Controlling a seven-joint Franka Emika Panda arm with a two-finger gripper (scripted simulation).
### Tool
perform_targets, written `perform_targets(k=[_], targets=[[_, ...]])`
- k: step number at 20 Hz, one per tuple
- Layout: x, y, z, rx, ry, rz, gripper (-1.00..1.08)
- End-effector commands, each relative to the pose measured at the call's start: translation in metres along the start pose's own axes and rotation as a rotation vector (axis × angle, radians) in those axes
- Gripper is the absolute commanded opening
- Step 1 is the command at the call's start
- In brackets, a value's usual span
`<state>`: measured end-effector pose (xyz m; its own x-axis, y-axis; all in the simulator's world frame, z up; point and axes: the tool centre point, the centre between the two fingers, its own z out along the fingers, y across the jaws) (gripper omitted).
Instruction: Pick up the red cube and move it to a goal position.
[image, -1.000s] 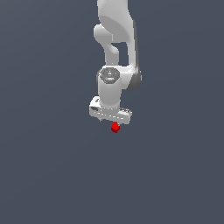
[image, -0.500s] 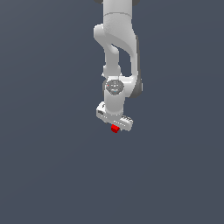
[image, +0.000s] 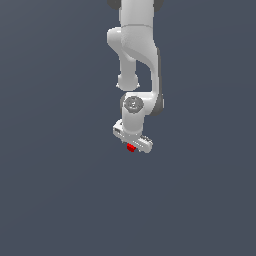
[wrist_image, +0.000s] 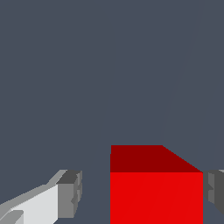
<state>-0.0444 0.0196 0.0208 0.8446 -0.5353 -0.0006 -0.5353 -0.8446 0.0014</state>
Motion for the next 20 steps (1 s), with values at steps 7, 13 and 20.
perform_targets(k=[7, 13, 20], targets=[[0.000, -0.001, 0.001, 0.001, 0.001, 0.005, -1.00], [0.000, -0.001, 0.000, 0.001, 0.000, 0.004, -1.00], [-0.004, -0.009, -0.018, 0.001, 0.000, 0.004, -1.00]])
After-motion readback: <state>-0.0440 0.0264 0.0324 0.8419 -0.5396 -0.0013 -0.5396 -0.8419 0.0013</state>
